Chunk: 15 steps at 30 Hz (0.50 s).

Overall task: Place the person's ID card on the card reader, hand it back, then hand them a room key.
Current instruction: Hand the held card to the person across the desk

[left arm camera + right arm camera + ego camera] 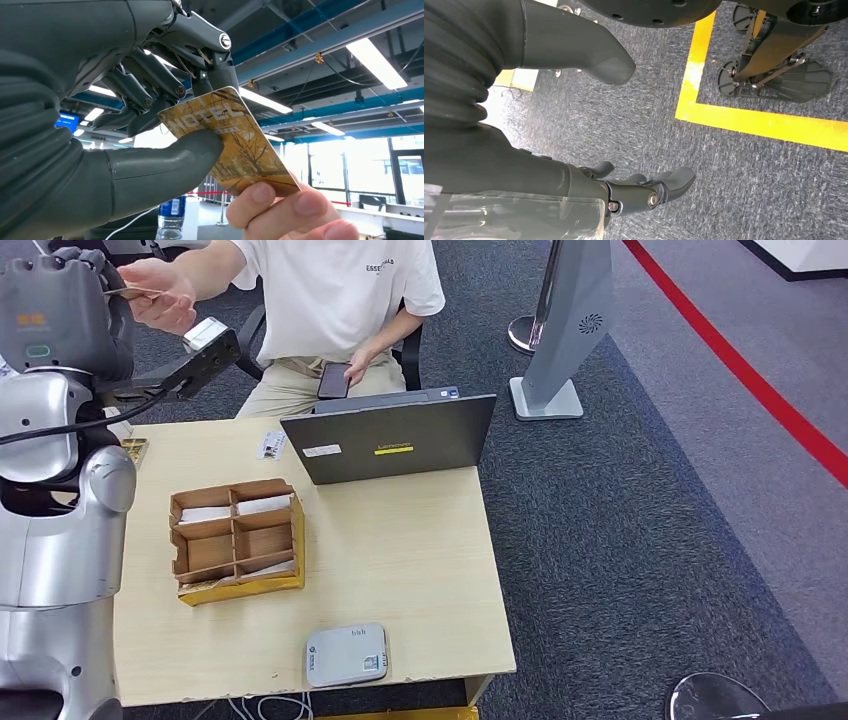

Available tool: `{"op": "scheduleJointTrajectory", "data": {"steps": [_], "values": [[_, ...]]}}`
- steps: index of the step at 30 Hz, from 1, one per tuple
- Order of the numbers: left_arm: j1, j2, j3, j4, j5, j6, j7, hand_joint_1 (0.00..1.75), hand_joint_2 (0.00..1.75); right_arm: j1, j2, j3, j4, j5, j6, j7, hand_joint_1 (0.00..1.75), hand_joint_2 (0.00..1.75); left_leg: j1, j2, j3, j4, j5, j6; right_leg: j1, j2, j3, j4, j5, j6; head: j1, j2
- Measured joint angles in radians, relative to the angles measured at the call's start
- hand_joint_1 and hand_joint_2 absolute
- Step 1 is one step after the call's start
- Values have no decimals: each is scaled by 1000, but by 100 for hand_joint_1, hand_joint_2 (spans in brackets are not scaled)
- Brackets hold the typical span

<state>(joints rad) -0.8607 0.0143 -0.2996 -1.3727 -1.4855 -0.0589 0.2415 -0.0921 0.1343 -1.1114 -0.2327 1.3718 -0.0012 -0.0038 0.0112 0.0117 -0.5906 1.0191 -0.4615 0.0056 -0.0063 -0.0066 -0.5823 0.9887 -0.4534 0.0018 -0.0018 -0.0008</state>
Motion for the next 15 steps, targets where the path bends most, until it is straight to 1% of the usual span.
{"op": "scheduleJointTrajectory", "data": {"steps": [3, 7, 15], "values": [[-1, 2, 0, 2, 0, 0, 0, 175, 175, 0, 0, 0, 0, 0, -1, 0, 0, 175, 0, 0, 0, 0, 0, 0, 0, 0, 0, 0, 0, 0, 0, 0], [0, 3, 0, 9, 0, 0, -1, 0, 175, 0, 0, 0, 0, 0, -2, 2, 0, 175, 0, 0, 0, 0, 0, 0, 0, 0, 0, 0, 0, 0, 0, 0], [0, 5, 0, 16, 0, 9, -8, 0, 175, 0, 0, 0, 0, 2, -2, 3, 0, 175, 0, 0, -1, 0, 0, 0, 0, 0, 0, 0, 0, 0, 0, 0]]}}
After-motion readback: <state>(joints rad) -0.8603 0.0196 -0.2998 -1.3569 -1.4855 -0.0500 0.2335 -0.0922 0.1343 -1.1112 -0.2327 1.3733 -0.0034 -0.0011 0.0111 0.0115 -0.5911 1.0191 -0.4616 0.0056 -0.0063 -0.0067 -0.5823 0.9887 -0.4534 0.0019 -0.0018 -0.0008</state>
